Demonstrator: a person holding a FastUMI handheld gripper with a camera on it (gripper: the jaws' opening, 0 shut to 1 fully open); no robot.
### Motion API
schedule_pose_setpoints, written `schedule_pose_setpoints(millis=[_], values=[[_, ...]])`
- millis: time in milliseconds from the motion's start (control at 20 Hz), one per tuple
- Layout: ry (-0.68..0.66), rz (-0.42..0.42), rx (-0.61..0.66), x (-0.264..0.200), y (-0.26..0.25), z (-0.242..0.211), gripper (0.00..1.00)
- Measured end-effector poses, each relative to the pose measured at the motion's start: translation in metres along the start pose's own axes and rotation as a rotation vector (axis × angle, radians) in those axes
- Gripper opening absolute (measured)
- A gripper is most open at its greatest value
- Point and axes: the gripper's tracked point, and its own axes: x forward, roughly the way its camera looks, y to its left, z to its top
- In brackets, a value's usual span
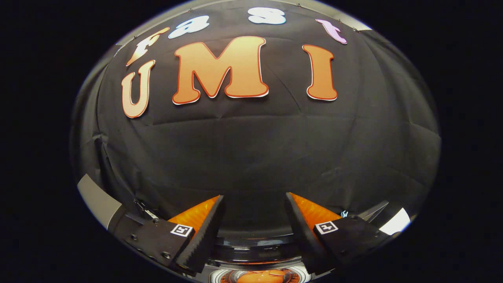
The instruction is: Put the clothes into the washing machine and then close the washing machine lid.
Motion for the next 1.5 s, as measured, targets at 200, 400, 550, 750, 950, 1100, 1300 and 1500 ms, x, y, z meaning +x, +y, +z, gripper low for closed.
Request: schedule_pose_setpoints(millis=[200,400,550,750,950,1100,1300,1500], values=[[-0.016,0.006,-0.001,-0.017,0.001,-0.004,0.97],[-0.012,0.007,-0.006,-0.035,0.001,-0.012,0.97],[-0.016,0.007,-0.01,-0.05,0.0,-0.018,0.97],[-0.015,0.004,-0.011,-0.065,0.0,-0.026,0.97],[-0.012,0.001,-0.012,-0.078,0.001,-0.035,0.97],[-0.008,-0.001,-0.012,-0.092,0.0,-0.043,0.97],[0.003,-0.006,-0.012,-0.105,0.001,-0.055,0.97],[0.01,-0.009,-0.007,-0.121,0.0,-0.071,0.97]])
